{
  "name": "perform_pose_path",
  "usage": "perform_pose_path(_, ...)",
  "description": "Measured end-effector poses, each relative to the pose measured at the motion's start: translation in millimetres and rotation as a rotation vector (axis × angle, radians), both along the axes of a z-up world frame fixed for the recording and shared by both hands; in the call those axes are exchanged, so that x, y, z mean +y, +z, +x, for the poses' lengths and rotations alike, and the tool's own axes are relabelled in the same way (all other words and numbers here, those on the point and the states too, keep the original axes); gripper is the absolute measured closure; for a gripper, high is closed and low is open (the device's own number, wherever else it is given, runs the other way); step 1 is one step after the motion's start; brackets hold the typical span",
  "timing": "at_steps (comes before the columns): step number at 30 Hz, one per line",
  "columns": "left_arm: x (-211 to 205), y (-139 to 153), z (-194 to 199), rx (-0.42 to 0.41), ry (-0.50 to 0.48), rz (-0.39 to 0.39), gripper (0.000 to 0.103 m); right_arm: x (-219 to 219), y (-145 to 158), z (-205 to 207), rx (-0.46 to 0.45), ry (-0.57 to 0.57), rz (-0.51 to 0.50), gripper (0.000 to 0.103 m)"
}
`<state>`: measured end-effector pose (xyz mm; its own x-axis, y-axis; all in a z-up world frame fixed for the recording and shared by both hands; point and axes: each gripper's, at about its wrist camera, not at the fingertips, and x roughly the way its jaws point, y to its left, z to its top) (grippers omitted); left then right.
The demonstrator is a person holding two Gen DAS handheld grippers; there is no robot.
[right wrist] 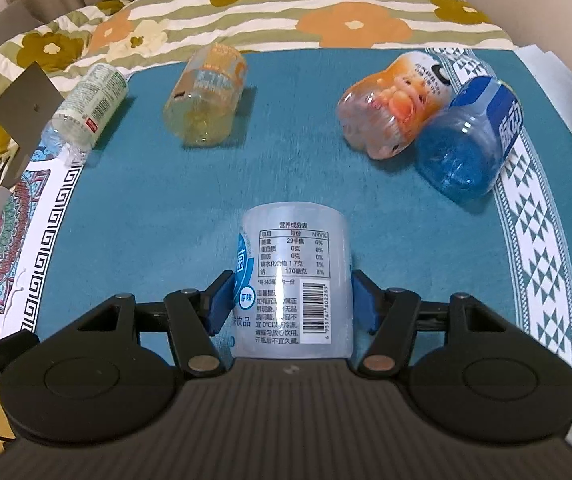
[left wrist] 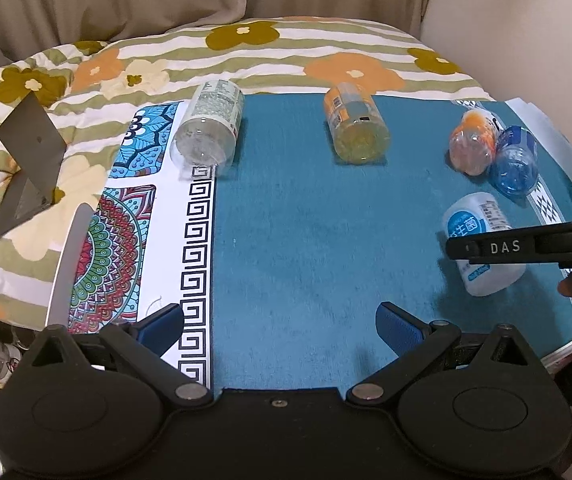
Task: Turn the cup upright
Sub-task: 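Lift the white cup with the right gripper and carry it toward the left gripper, then grasp the white cup with the left gripper while the right gripper releases it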
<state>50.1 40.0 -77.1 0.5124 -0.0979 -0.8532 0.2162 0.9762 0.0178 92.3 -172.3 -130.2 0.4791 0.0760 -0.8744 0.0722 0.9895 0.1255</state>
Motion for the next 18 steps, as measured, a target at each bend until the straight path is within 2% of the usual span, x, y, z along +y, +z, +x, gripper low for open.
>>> perform_pose_path(6,0.8,1.0,1.3,-0.002,-0.007,-0.001,0.000,-1.8,-1.2,1.3,0.003,-0.021,0.030,0.022)
perform_pose_path(10,1.7,1.7,1.9,-0.003,-0.003,-0.001,0.000,-1.3,0.6,1.5,-0.001,-0.037,0.046,0.008)
perform_pose_path(18,4.2,3.8,0.5,-0.002,0.009,-0.006,0.000,2.3,4.6,3.4,-0.001,-0.032,0.054,0.005)
